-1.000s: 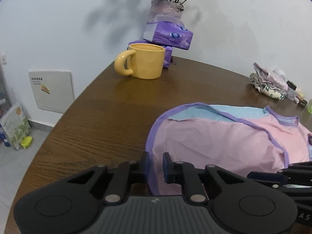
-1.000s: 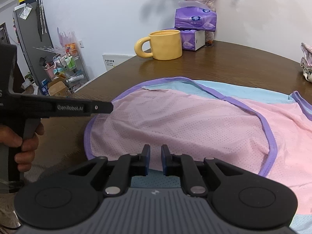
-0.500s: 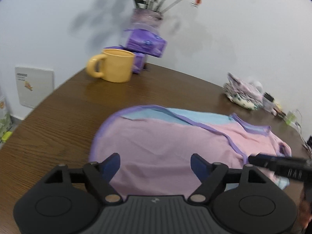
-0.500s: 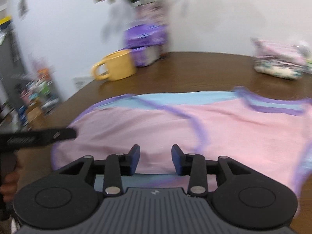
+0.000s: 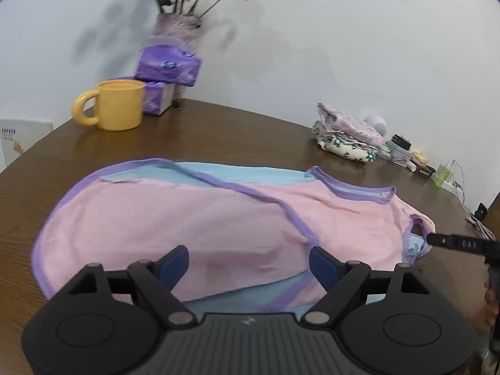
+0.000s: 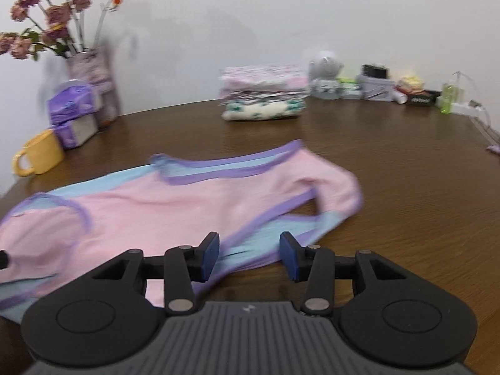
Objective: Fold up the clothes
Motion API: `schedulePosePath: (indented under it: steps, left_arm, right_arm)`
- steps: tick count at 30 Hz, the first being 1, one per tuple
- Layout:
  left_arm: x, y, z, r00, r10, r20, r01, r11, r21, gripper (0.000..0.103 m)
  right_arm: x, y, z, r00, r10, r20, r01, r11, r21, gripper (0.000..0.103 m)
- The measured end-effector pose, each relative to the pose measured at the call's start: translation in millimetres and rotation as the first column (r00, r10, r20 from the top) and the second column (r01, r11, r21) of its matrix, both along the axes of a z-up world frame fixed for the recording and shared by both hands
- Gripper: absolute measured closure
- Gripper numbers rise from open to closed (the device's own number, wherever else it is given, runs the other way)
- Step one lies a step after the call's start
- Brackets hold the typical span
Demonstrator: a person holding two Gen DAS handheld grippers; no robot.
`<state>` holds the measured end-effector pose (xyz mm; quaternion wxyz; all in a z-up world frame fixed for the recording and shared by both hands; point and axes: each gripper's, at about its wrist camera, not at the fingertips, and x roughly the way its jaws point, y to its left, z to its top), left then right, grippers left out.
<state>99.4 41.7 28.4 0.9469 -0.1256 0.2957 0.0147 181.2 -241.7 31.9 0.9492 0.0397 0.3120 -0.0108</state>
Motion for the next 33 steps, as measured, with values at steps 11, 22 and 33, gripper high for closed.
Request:
schedulePosePath:
  steps: [11, 22, 33]
  left_arm:
    - [21, -43, -16, 0.996, 0.017, -0.089, -0.010, 0.997, 0.073, 0.060]
    - [12, -47, -19, 0.991, -0.067, -0.119, 0.084, 0.986, 0.143, 0.096]
    - [-16, -41, -21, 0.989, -0.109, -0.097, 0.123, 0.980, 0.158, 0.096]
  right_arm:
    - [32, -42, -19, 0.995, 0.065, -0.077, -0.064, 0.998, 0.017, 0.089]
    - [-15, -41, -21, 0.993, 0.092, -0.079, -0.094, 0.995, -0.015, 0.102]
    - [-100, -38, -21, 0.996, 0.047, -0.082, -0.050, 0.998, -0.040, 0.101]
